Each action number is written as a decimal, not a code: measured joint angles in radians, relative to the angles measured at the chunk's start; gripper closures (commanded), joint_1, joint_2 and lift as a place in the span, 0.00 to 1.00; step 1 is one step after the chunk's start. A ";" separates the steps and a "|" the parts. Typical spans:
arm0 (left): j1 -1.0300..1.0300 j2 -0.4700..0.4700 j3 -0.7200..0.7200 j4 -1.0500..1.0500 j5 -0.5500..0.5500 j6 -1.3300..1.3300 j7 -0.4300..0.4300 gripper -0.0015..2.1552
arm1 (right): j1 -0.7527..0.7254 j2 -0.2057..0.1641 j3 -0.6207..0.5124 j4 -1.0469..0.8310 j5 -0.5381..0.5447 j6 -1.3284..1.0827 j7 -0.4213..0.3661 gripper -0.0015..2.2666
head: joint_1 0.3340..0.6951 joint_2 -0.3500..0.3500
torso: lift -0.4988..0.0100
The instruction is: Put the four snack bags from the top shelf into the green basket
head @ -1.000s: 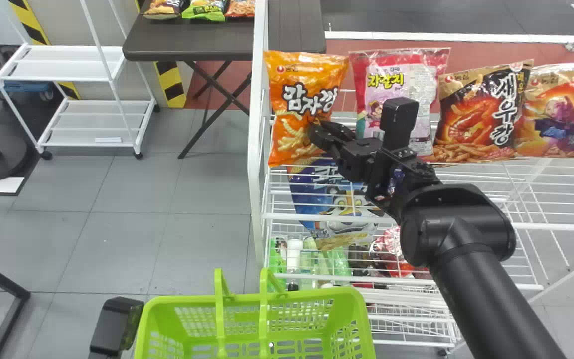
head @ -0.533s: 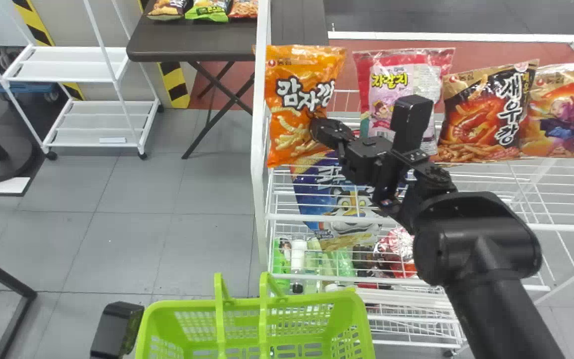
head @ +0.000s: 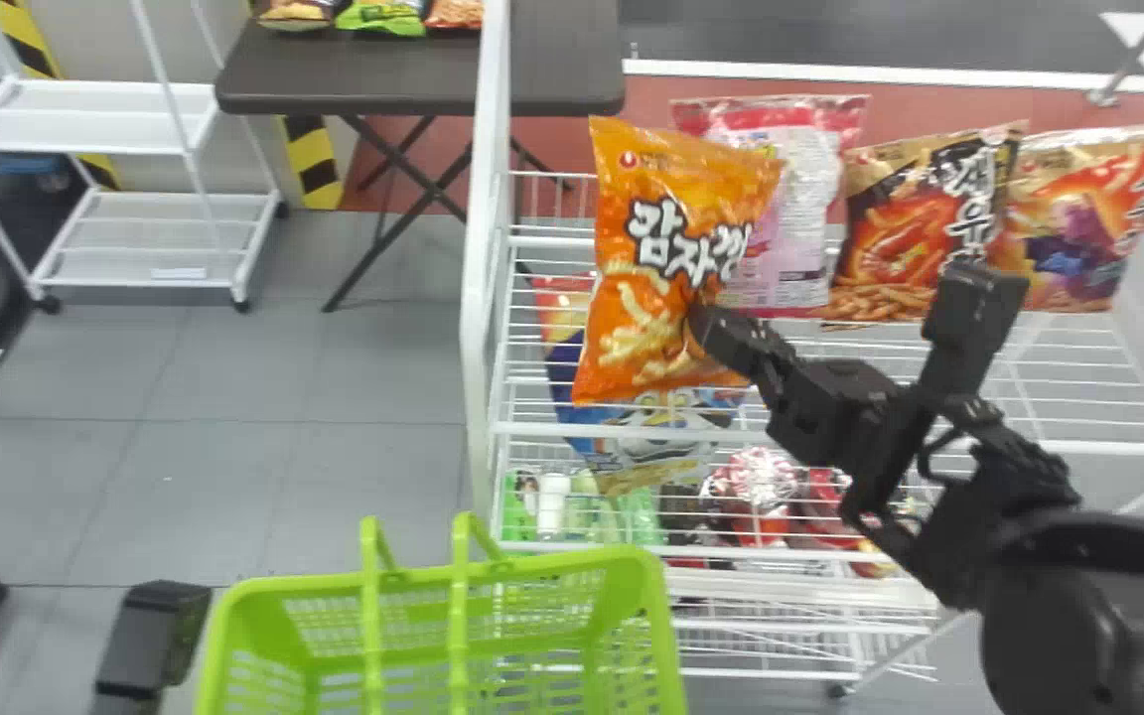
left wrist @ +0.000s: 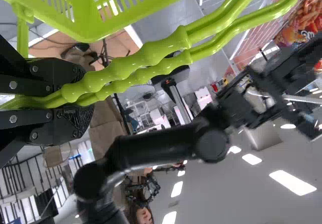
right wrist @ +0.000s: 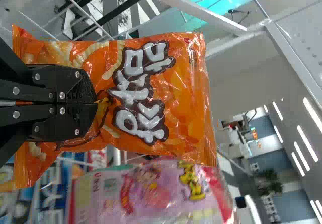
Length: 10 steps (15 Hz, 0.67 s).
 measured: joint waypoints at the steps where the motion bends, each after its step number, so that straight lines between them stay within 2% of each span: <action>1: -0.006 -0.001 0.002 0.002 0.001 0.001 0.000 1.00 | 0.042 0.000 -0.040 -0.064 -0.033 0.075 0.012 0.99 | 1.00 0.32 | 0.98; 4: -0.025 -0.007 0.001 0.014 0.003 0.008 0.000 1.00 | 0.192 0.000 -0.120 -0.263 -0.095 0.271 0.027 0.99 | 1.00 0.25 | 0.98; 5: -0.028 -0.011 0.000 0.019 0.003 0.010 0.000 1.00 | 0.226 0.000 -0.130 -0.315 -0.106 0.353 0.041 0.99 | 1.00 0.25 | 0.98; 8: -0.028 -0.026 -0.001 0.026 0.001 0.015 0.000 1.00 | 0.260 0.000 -0.135 -0.417 -0.176 0.634 0.069 0.99 | 1.00 0.31 | 0.98; 10: -0.025 -0.032 -0.004 0.027 -0.001 0.015 0.000 1.00 | 0.264 0.000 -0.122 -0.448 -0.220 0.771 0.071 0.99 | 1.00 0.41 | 0.98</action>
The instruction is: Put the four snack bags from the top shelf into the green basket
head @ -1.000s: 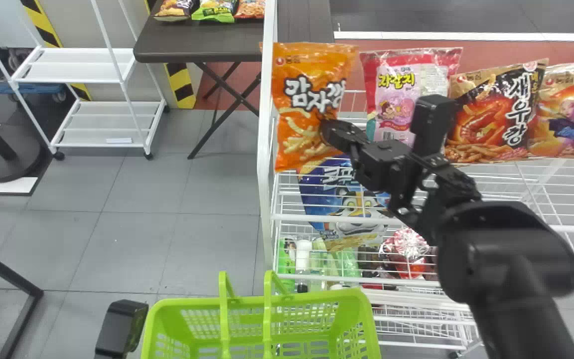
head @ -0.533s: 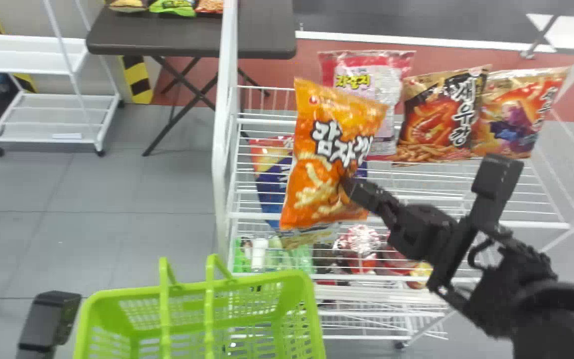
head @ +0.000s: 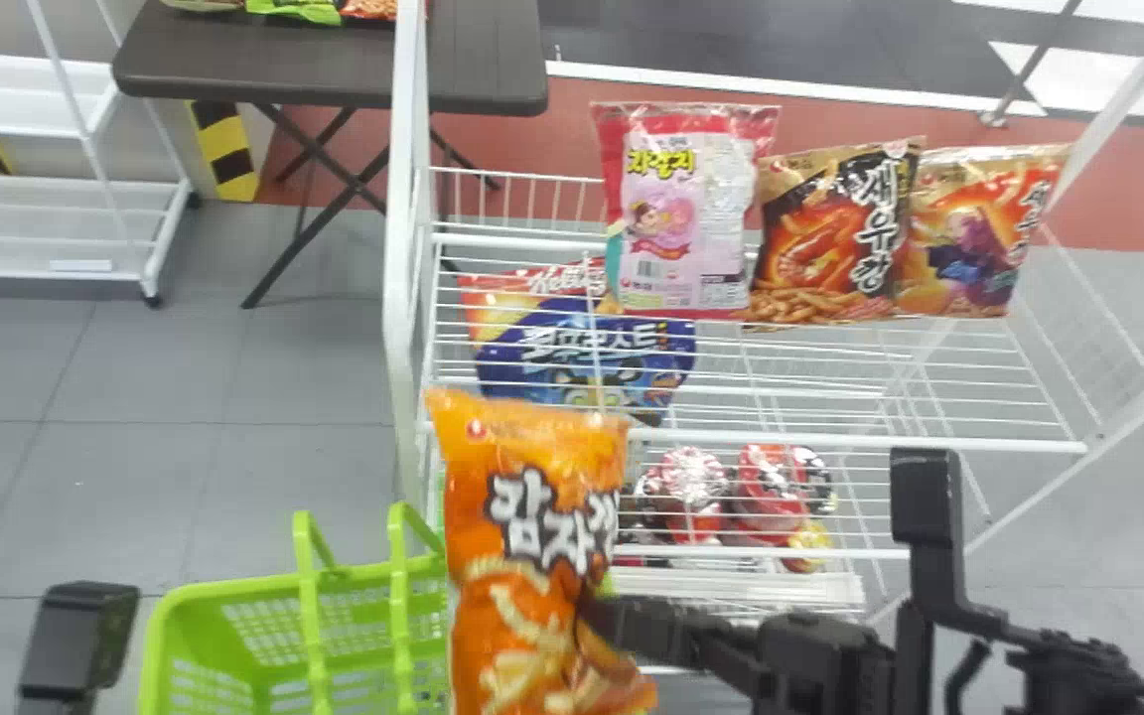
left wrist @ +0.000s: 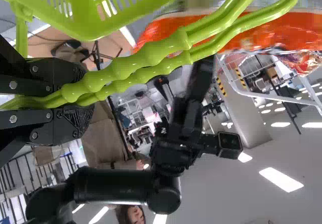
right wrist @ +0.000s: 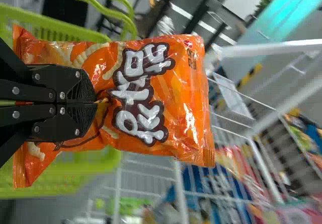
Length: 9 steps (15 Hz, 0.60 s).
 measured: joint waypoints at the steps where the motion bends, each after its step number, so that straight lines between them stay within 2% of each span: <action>1: 0.001 -0.001 -0.002 0.000 -0.001 0.000 0.000 1.00 | 0.000 0.000 0.013 -0.006 -0.009 0.047 -0.001 0.99 | 1.00 0.43 | 0.98; 4: 0.002 -0.007 -0.009 0.000 -0.005 0.000 0.000 1.00 | -0.004 0.000 0.061 0.007 0.007 0.073 -0.002 0.99 | 1.00 0.48 | 0.98; 8: 0.003 -0.012 -0.023 -0.001 -0.009 0.004 0.000 1.00 | -0.011 -0.015 0.220 0.098 0.099 0.075 -0.010 0.99 | 1.00 0.64 | 0.98; 9: 0.003 -0.013 -0.024 -0.002 -0.009 0.005 0.000 1.00 | -0.016 -0.022 0.259 0.117 0.123 0.075 -0.016 0.99 | 1.00 0.72 | 0.98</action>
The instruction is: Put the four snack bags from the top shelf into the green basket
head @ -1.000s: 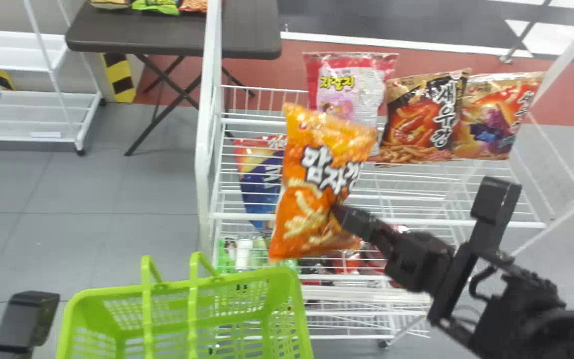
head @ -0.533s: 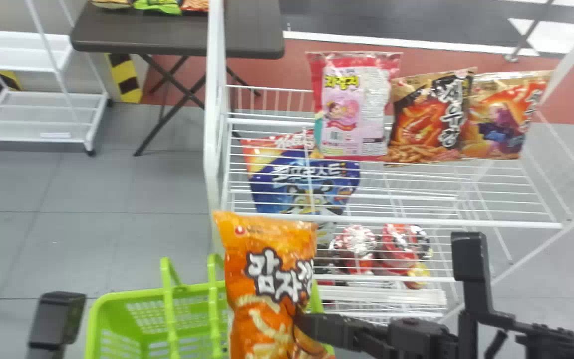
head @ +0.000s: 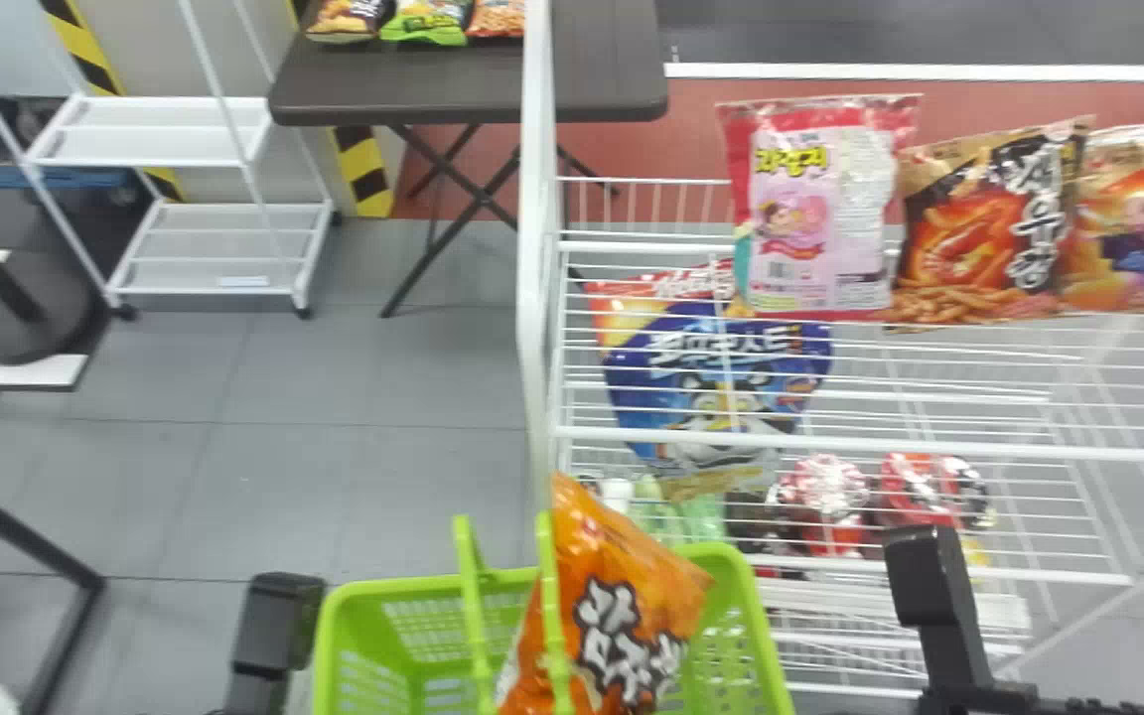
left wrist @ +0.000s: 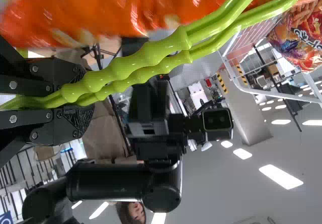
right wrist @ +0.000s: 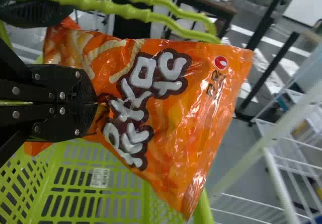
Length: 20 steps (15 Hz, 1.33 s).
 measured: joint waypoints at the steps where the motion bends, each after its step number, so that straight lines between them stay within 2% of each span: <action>1: 0.001 -0.001 -0.001 -0.001 0.001 0.001 0.000 1.00 | -0.008 -0.007 0.040 0.021 0.028 0.000 -0.004 0.94 | 1.00 0.75 | 0.98; 2: 0.003 -0.001 -0.001 -0.002 0.002 0.001 0.000 1.00 | -0.019 -0.013 0.075 0.041 0.058 0.000 -0.006 0.68 | 1.00 0.78 | 0.98; 3: 0.004 -0.001 -0.001 -0.002 0.002 0.001 0.000 1.00 | -0.026 -0.019 0.100 0.054 0.083 0.000 -0.006 0.19 | 1.00 0.80 | 0.98; 4: 0.006 -0.001 -0.001 -0.003 0.003 0.001 0.000 1.00 | -0.032 -0.023 0.121 0.069 0.101 0.000 -0.004 0.00 | 1.00 0.81 | 0.98; 7: 0.008 -0.001 -0.009 -0.007 0.001 0.001 0.000 1.00 | -0.035 -0.027 0.127 0.088 0.093 0.000 0.024 0.01 | 1.00 0.86 | 0.98; 10: 0.008 0.000 -0.011 -0.009 -0.001 0.001 0.000 1.00 | -0.033 -0.027 0.034 0.038 0.024 0.000 0.050 0.02 | 1.00 0.79 | 0.98; 13: 0.009 0.002 -0.011 -0.014 -0.001 0.001 0.000 1.00 | -0.035 -0.013 -0.135 -0.013 -0.006 0.000 0.050 0.02 | 1.00 0.48 | 0.98; 15: 0.012 0.005 -0.011 -0.017 -0.001 0.001 0.000 1.00 | -0.075 0.009 -0.258 0.002 0.001 -0.032 0.007 0.02 | 1.00 0.31 | 0.98; 16: 0.013 0.007 -0.011 -0.018 0.000 0.001 0.000 1.00 | -0.118 0.013 -0.299 0.040 0.015 -0.091 -0.019 0.02 | 1.00 0.16 | 0.98; 18: 0.014 0.009 -0.011 -0.019 0.002 0.001 0.000 1.00 | -0.213 0.014 -0.327 0.148 0.050 -0.242 -0.062 0.02 | 1.00 0.09 | 0.98; 20: 0.015 0.011 -0.010 -0.020 0.003 0.001 0.000 1.00 | -0.306 0.014 -0.312 0.273 0.098 -0.465 -0.098 0.03 | 1.00 0.07 | 0.98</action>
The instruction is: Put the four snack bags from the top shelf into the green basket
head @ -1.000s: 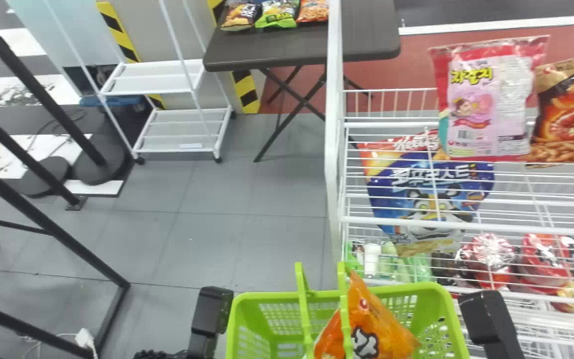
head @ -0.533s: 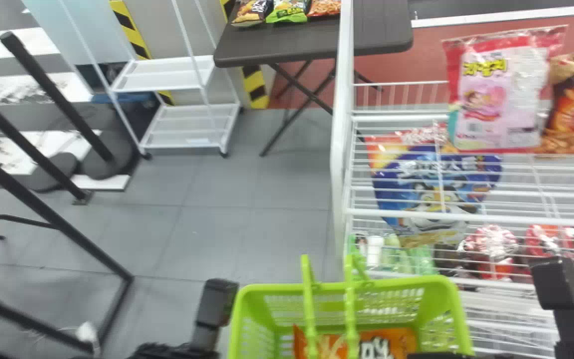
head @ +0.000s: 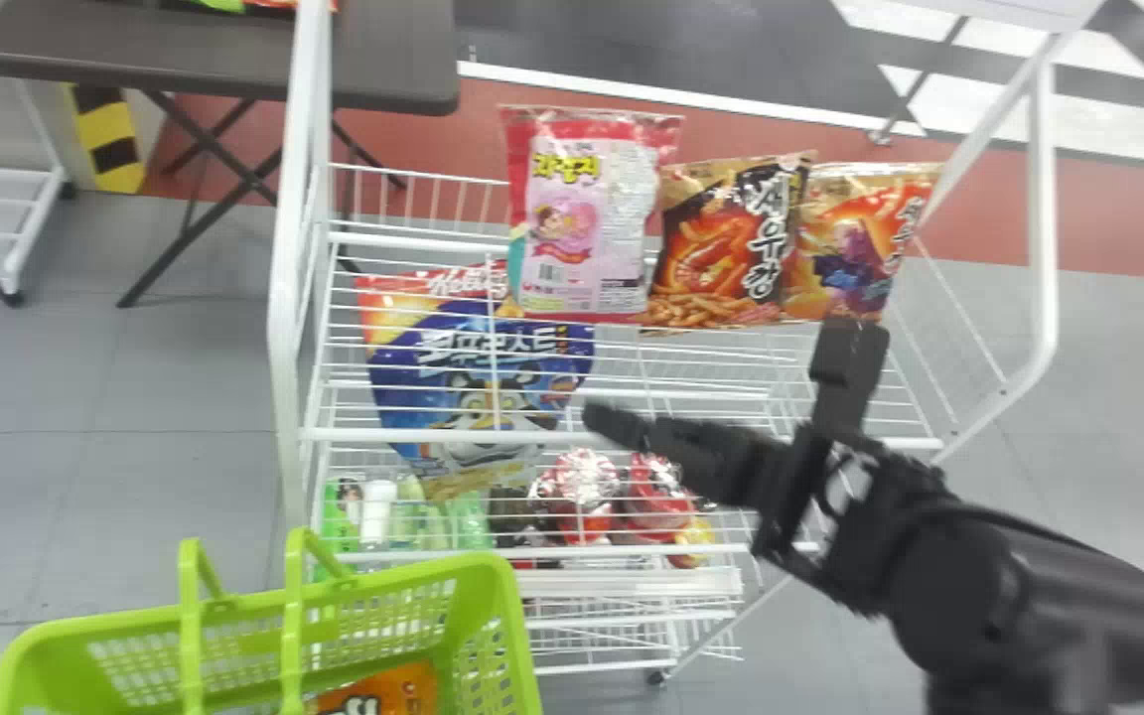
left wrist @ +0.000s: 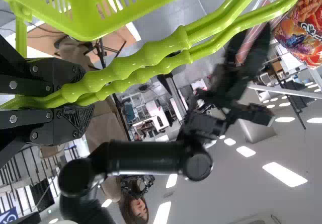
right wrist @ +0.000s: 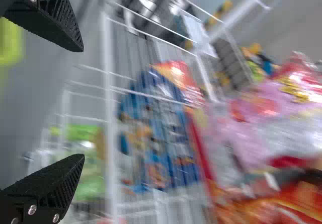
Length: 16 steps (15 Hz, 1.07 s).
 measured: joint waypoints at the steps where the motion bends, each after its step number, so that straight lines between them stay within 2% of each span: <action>1: -0.001 0.001 0.000 0.000 0.000 0.000 0.000 1.00 | -0.036 0.000 0.014 0.051 0.027 -0.098 -0.015 0.03 | 1.00 0.07 | 0.98; 3: -0.004 0.005 0.002 0.000 0.002 -0.001 0.000 1.00 | -0.121 0.000 0.058 0.160 0.104 -0.265 -0.057 0.03 | 1.00 0.08 | 0.98; 6: 0.003 0.007 0.013 0.001 0.003 -0.003 0.000 1.00 | -0.250 0.001 0.138 0.315 0.221 -0.361 -0.169 0.04 | 1.00 0.10 | 0.98; 8: 0.012 0.007 0.023 0.001 0.005 -0.005 0.000 1.00 | -0.324 0.001 0.191 0.429 0.280 -0.414 -0.208 0.09 | 1.00 0.13 | 0.98; 10: 0.019 0.007 0.030 0.001 0.009 -0.010 0.000 1.00 | -0.368 0.001 0.236 0.518 0.315 -0.469 -0.221 0.31 | 1.00 0.19 | 0.98; 11: 0.023 0.008 0.034 0.001 0.012 -0.014 0.000 1.00 | -0.383 0.001 0.258 0.544 0.334 -0.486 -0.228 0.53 | 1.00 0.20 | 0.98; 12: 0.026 0.008 0.038 0.001 0.014 -0.018 0.000 1.00 | -0.392 0.001 0.275 0.558 0.351 -0.489 -0.230 0.82 | 1.00 0.22 | 0.98; 13: 0.028 0.009 0.040 0.002 0.016 -0.020 0.000 1.00 | -0.398 0.000 0.286 0.564 0.361 -0.484 -0.231 1.00 | 1.00 0.23 | 0.98; 16: 0.031 0.012 0.042 0.003 0.018 -0.024 0.000 1.00 | -0.399 0.001 0.301 0.570 0.367 -0.427 -0.237 1.00 | 1.00 0.24 | 0.98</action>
